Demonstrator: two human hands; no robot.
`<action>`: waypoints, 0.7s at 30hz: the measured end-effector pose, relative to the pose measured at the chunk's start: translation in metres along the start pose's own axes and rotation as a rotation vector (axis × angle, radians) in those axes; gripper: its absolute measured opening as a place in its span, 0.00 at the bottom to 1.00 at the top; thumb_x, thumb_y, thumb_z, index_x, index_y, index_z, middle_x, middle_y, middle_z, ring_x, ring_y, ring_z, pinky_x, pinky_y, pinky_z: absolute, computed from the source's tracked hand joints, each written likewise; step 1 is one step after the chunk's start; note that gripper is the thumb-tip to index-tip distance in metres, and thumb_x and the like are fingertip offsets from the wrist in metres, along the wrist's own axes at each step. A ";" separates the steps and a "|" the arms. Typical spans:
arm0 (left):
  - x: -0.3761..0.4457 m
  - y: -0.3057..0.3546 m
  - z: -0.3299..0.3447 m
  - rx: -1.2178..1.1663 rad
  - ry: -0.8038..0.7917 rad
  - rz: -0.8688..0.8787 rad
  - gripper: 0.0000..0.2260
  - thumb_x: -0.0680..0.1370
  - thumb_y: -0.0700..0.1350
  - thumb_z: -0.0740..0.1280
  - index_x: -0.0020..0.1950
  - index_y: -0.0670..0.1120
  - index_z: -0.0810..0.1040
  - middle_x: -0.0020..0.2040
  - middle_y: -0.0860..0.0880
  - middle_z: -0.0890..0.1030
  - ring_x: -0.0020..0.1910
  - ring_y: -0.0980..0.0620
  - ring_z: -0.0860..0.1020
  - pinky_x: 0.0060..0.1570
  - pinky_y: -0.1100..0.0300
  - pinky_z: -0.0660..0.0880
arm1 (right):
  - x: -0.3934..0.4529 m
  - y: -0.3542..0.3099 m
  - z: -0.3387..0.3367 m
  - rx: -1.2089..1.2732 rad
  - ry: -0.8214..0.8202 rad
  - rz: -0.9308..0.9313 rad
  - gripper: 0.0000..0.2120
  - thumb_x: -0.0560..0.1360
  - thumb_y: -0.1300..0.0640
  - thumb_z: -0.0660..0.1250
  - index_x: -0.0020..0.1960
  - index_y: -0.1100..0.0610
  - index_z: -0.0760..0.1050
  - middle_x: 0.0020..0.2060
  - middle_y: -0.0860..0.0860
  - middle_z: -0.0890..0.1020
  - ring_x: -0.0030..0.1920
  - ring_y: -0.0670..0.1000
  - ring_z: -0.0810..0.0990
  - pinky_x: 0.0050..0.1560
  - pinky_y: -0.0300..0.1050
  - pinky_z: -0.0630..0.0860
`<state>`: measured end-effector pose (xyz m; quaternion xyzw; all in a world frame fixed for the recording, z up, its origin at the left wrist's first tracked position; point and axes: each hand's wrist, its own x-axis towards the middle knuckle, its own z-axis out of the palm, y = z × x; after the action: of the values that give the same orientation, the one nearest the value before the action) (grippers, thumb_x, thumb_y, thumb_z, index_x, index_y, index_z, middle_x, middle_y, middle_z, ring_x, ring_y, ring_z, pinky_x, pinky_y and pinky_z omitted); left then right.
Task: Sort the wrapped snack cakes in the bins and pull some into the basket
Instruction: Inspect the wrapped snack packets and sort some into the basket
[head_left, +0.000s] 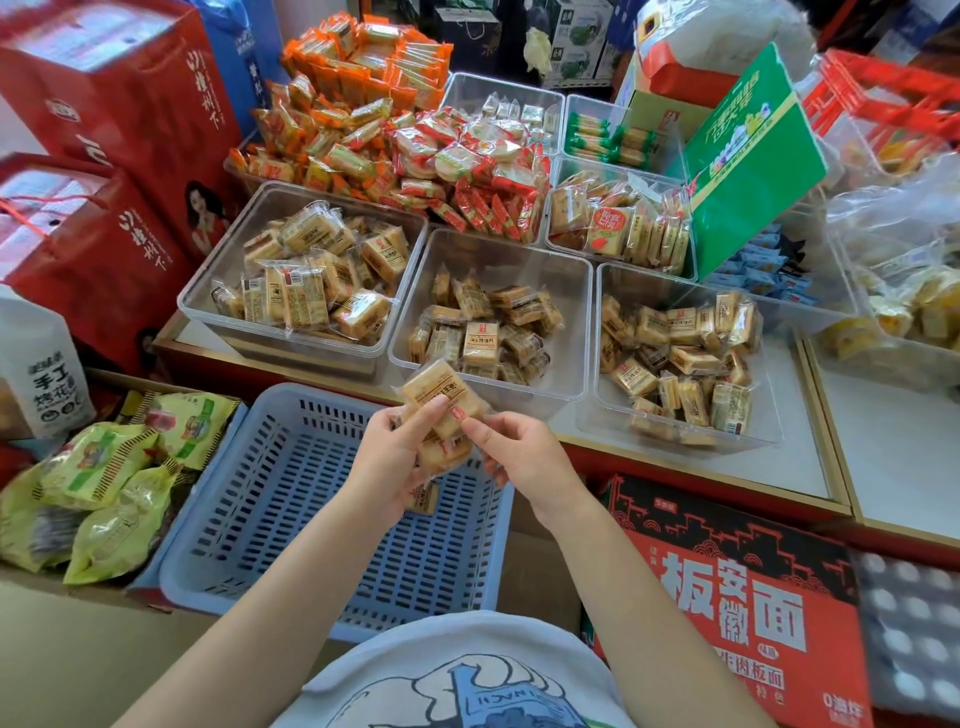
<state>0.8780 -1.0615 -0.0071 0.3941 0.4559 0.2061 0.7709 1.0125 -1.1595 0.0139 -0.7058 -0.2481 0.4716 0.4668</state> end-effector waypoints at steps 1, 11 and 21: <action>0.000 -0.001 0.000 -0.016 -0.004 0.001 0.32 0.71 0.57 0.79 0.66 0.38 0.78 0.56 0.39 0.86 0.54 0.41 0.86 0.48 0.50 0.84 | 0.001 0.000 -0.001 0.013 0.000 -0.011 0.12 0.79 0.52 0.72 0.54 0.61 0.82 0.35 0.49 0.79 0.34 0.45 0.74 0.34 0.39 0.71; 0.004 0.000 0.007 -0.080 0.046 -0.053 0.18 0.79 0.53 0.71 0.61 0.40 0.80 0.50 0.42 0.87 0.45 0.46 0.86 0.48 0.49 0.84 | 0.005 -0.001 -0.004 0.007 0.058 -0.134 0.03 0.78 0.61 0.72 0.46 0.55 0.82 0.39 0.47 0.84 0.38 0.39 0.80 0.43 0.33 0.76; 0.020 0.019 0.012 0.160 -0.113 0.057 0.20 0.77 0.46 0.74 0.67 0.49 0.74 0.57 0.45 0.85 0.50 0.49 0.86 0.41 0.58 0.83 | 0.021 0.000 -0.027 0.085 0.144 -0.048 0.19 0.75 0.43 0.72 0.60 0.52 0.75 0.55 0.51 0.82 0.58 0.51 0.81 0.58 0.44 0.79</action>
<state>0.8989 -1.0413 0.0008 0.4781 0.4155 0.1682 0.7553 1.0454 -1.1544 0.0084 -0.7111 -0.2107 0.4185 0.5242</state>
